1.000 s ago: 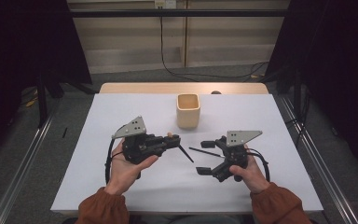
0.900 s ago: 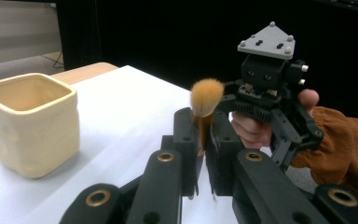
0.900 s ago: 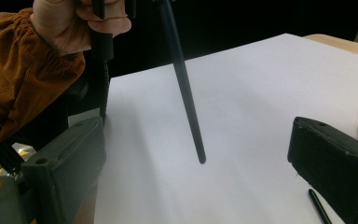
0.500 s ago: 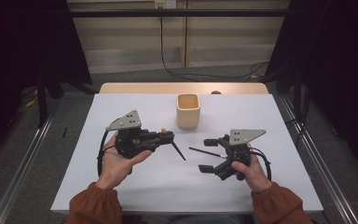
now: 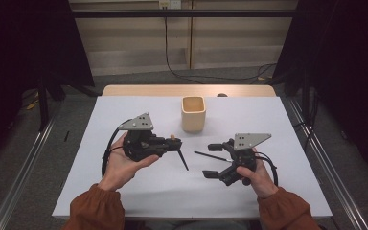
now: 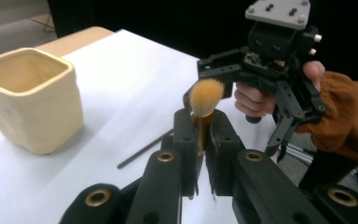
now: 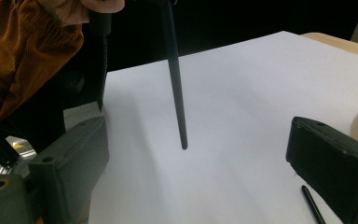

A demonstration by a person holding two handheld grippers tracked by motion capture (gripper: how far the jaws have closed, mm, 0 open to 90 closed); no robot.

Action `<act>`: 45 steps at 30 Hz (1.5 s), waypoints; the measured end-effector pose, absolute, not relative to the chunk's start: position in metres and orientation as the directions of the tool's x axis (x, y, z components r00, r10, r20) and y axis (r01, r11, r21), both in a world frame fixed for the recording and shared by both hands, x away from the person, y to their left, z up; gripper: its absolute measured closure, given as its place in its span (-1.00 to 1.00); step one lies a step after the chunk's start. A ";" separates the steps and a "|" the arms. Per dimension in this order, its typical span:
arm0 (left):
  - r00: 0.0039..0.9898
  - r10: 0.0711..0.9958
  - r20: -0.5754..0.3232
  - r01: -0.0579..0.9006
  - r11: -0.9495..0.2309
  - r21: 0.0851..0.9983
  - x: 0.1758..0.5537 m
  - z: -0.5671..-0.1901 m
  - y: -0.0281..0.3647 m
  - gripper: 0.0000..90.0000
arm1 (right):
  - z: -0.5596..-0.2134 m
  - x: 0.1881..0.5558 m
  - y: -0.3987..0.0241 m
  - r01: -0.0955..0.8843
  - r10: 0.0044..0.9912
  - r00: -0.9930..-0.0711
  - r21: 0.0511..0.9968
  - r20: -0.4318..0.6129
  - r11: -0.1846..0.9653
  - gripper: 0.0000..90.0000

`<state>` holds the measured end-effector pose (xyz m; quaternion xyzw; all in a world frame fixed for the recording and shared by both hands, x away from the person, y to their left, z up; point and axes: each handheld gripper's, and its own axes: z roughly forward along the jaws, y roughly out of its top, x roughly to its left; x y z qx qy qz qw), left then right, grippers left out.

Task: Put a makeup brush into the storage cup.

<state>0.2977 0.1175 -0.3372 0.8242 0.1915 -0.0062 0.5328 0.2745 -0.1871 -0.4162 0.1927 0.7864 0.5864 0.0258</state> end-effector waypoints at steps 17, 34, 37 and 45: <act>0.934 0.258 -0.248 0.341 -0.429 0.837 0.297 -0.348 0.092 0.87 | -0.412 0.273 -0.183 0.257 0.313 -0.934 0.933 0.173 0.251 -0.65; 0.933 0.237 -0.270 0.346 -0.389 0.854 0.296 -0.356 0.078 0.87 | -0.410 0.271 -0.172 0.269 0.276 -0.941 0.925 0.193 0.268 -0.22; 0.936 0.231 -0.267 0.340 -0.390 0.856 0.296 -0.356 0.076 0.87 | -0.410 0.271 -0.172 0.269 0.297 -0.936 0.929 0.189 0.255 -0.05; 0.937 0.226 -0.267 0.338 -0.394 0.855 0.295 -0.357 0.073 0.86 | -0.411 0.271 -0.170 0.266 0.277 -0.941 0.931 0.194 0.251 0.42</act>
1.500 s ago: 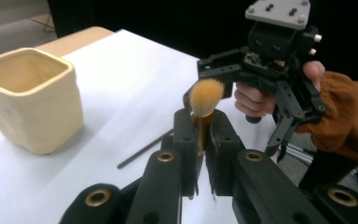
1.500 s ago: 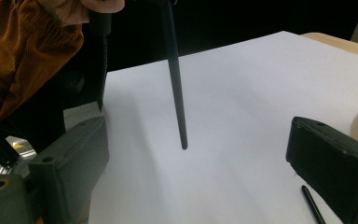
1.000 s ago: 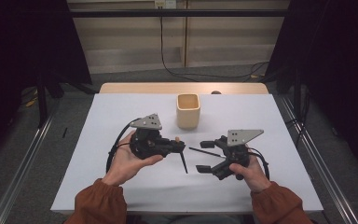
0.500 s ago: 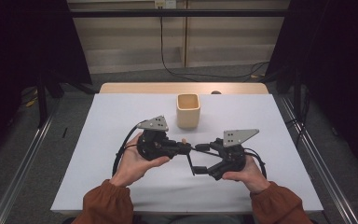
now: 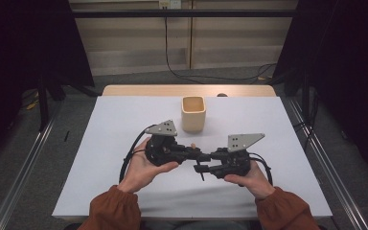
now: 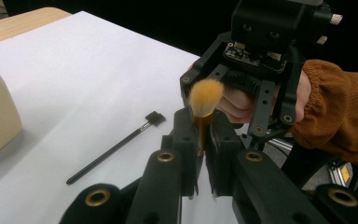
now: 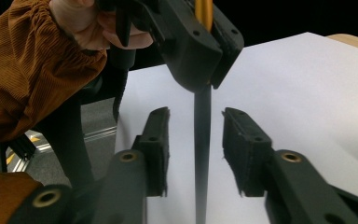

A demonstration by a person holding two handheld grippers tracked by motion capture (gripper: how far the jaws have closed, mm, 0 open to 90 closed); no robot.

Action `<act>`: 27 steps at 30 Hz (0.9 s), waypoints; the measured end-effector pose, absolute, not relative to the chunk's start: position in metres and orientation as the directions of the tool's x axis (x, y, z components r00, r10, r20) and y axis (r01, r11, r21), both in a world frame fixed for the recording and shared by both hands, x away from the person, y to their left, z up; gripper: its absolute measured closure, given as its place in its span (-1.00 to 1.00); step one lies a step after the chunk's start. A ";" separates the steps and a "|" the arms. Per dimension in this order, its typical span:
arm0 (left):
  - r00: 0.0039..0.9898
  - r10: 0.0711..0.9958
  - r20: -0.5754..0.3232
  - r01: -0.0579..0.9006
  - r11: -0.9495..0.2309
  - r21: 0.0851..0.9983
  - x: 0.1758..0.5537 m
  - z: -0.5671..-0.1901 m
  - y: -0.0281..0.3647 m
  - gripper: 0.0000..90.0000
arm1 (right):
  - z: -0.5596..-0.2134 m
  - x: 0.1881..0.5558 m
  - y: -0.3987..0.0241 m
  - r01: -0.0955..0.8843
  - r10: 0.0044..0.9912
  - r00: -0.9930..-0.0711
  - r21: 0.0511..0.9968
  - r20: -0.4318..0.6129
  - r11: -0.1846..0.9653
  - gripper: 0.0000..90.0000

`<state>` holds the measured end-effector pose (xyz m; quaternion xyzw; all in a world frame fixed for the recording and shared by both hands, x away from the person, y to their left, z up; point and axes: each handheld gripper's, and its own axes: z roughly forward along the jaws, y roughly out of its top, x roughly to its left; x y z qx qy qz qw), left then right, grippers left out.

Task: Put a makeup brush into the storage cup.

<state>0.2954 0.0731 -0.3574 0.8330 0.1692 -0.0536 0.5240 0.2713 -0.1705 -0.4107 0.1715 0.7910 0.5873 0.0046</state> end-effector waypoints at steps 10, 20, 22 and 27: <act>0.935 0.226 -0.273 0.342 -0.379 0.860 0.295 -0.359 0.073 0.87 | -0.413 0.273 -0.170 0.281 0.289 -0.935 0.926 0.205 0.252 0.68; 0.932 0.233 -0.277 0.349 -0.374 0.859 0.295 -0.362 0.074 0.86 | -0.416 0.272 -0.167 0.286 0.290 -0.934 0.924 0.209 0.254 0.77; 0.933 0.232 -0.275 0.347 -0.379 0.858 0.295 -0.363 0.074 0.86 | -0.416 0.272 -0.167 0.286 0.291 -0.934 0.923 0.208 0.257 0.81; 0.934 0.233 -0.271 0.344 -0.376 0.861 0.295 -0.364 0.073 0.86 | -0.416 0.272 -0.167 0.281 0.302 -0.933 0.922 0.196 0.267 0.84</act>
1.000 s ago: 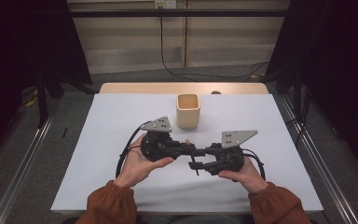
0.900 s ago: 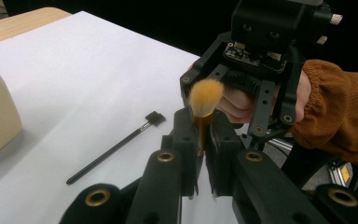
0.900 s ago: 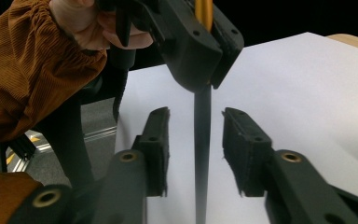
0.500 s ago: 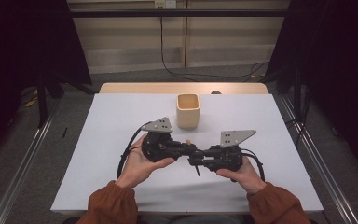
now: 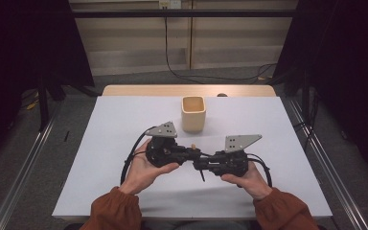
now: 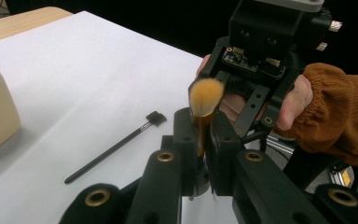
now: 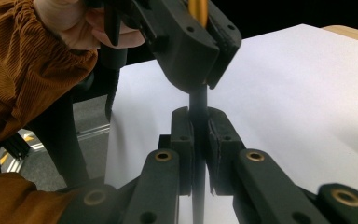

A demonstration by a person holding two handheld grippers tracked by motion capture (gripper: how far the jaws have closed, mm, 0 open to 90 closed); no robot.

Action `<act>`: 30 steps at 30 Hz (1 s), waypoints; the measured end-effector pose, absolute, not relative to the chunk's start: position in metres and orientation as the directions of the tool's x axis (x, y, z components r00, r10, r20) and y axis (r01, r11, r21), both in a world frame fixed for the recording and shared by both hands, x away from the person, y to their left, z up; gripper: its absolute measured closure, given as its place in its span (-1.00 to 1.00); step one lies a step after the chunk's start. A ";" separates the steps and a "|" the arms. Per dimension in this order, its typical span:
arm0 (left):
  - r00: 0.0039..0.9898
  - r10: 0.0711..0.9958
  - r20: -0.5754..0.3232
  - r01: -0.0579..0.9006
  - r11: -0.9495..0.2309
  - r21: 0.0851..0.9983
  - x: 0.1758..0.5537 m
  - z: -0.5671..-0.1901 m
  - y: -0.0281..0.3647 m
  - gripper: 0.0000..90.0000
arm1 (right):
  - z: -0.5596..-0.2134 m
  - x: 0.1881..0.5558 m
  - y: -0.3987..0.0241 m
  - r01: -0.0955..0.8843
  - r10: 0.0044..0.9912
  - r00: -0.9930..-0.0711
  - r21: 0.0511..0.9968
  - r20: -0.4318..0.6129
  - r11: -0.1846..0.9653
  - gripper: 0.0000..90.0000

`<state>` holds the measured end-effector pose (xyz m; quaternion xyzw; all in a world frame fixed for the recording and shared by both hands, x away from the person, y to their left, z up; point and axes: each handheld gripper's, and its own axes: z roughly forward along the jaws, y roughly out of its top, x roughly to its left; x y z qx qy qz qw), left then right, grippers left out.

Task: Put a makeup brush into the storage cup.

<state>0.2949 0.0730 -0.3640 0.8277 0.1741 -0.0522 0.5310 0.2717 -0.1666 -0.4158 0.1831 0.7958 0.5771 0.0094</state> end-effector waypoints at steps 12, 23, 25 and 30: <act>0.936 0.235 -0.261 0.333 -0.351 0.876 0.295 -0.367 0.074 0.82 | -0.416 0.271 -0.168 0.272 0.306 -0.933 0.926 0.188 0.261 0.85; 0.945 0.266 -0.193 0.272 -0.307 0.912 0.292 -0.367 0.073 -0.01 | -0.415 0.272 -0.171 0.265 0.313 -0.933 0.929 0.178 0.260 0.85; 0.948 0.268 -0.174 0.254 -0.303 0.918 0.292 -0.367 0.073 -0.06 | -0.415 0.272 -0.171 0.264 0.313 -0.933 0.928 0.178 0.261 0.85; 0.938 0.301 -0.172 0.258 -0.273 0.927 0.292 -0.368 0.075 -0.42 | -0.415 0.272 -0.172 0.266 0.316 -0.931 0.929 0.180 0.257 0.85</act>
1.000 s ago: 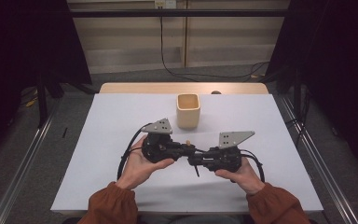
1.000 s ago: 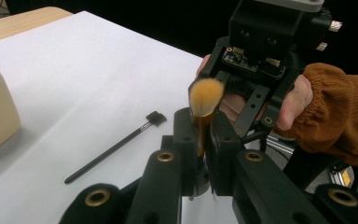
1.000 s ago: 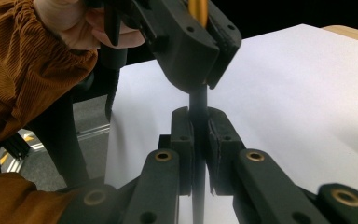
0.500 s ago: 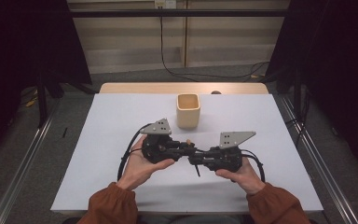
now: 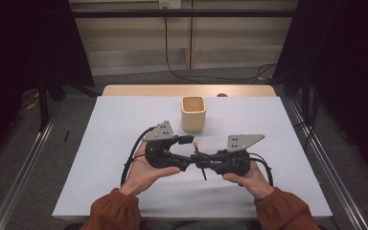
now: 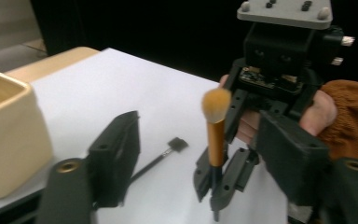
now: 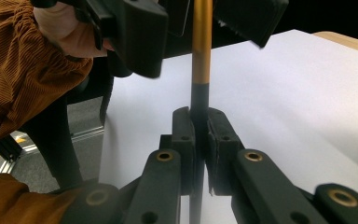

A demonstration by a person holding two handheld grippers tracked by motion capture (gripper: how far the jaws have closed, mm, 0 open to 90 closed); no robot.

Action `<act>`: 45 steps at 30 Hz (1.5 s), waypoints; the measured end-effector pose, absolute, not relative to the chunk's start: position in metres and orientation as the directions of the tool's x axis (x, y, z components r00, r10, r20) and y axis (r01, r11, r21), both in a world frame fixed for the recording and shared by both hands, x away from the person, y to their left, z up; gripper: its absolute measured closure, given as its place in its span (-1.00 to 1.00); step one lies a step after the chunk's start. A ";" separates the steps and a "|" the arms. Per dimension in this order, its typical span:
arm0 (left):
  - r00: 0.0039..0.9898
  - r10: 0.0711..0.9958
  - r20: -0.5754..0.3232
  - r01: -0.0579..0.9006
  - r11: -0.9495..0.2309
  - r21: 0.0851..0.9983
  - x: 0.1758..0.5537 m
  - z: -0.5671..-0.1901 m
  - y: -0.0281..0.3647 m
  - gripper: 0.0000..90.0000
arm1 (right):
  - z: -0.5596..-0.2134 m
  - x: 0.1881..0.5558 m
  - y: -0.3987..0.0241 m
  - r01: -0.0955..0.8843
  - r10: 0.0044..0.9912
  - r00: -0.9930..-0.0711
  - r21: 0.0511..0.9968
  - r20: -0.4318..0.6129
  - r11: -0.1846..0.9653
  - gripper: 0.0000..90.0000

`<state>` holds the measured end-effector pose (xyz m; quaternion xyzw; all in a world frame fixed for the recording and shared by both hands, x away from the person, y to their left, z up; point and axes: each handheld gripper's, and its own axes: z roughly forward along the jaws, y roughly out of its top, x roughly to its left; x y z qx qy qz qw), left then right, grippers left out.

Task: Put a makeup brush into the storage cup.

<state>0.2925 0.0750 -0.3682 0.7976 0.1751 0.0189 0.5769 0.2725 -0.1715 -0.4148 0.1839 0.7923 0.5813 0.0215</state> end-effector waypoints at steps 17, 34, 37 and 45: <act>0.908 0.394 -0.143 0.252 -0.239 0.938 0.293 -0.370 0.097 -0.93 | -0.414 0.273 -0.176 0.269 0.347 -0.922 0.930 0.173 0.250 0.85; 0.876 0.464 -0.129 0.253 -0.214 0.944 0.288 -0.387 0.132 -0.94 | -0.412 0.275 -0.184 0.273 0.372 -0.912 0.935 0.176 0.227 0.85; 0.861 0.493 -0.125 0.257 -0.211 0.943 0.285 -0.391 0.142 -0.94 | -0.412 0.275 -0.184 0.273 0.372 -0.911 0.935 0.177 0.226 0.85; 0.822 0.556 -0.123 0.274 -0.198 0.941 0.277 -0.407 0.167 -0.94 | -0.411 0.277 -0.189 0.284 0.394 -0.900 0.936 0.185 0.210 0.85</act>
